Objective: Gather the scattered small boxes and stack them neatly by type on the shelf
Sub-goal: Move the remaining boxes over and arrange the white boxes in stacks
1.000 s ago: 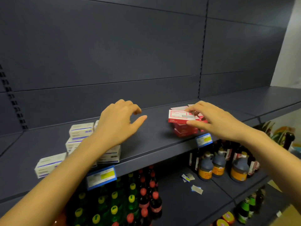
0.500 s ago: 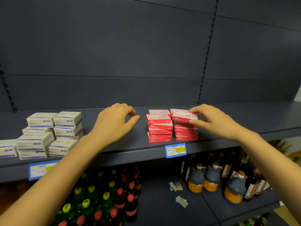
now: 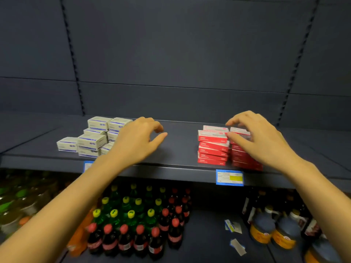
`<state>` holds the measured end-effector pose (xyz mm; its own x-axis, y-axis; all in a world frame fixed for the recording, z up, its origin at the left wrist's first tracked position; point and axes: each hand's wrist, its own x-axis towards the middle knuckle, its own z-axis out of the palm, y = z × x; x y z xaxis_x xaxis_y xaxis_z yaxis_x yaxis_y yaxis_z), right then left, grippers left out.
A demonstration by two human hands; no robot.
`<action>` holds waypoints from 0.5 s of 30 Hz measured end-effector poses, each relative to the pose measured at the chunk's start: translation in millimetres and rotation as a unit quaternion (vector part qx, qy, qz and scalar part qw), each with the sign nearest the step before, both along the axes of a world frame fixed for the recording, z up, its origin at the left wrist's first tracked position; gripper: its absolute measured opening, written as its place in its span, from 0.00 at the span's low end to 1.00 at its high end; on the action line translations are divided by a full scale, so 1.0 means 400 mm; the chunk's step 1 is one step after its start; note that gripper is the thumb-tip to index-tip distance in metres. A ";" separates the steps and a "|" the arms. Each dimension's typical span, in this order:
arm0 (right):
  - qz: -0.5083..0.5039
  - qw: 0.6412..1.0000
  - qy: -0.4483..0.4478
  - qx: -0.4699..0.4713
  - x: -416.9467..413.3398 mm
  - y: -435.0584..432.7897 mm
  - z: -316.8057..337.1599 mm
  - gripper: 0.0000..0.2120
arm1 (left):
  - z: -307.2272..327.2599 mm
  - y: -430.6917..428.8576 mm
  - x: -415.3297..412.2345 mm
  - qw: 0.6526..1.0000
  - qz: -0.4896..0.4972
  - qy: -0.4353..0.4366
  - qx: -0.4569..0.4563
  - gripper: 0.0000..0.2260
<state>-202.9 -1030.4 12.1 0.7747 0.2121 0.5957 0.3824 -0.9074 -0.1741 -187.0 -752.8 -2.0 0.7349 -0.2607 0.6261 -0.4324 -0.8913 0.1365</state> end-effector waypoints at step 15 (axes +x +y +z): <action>0.170 0.985 0.035 0.018 0.163 0.473 -0.017 0.17 | 0.020 0.381 -0.004 0.992 0.118 -0.037 -0.021 0.11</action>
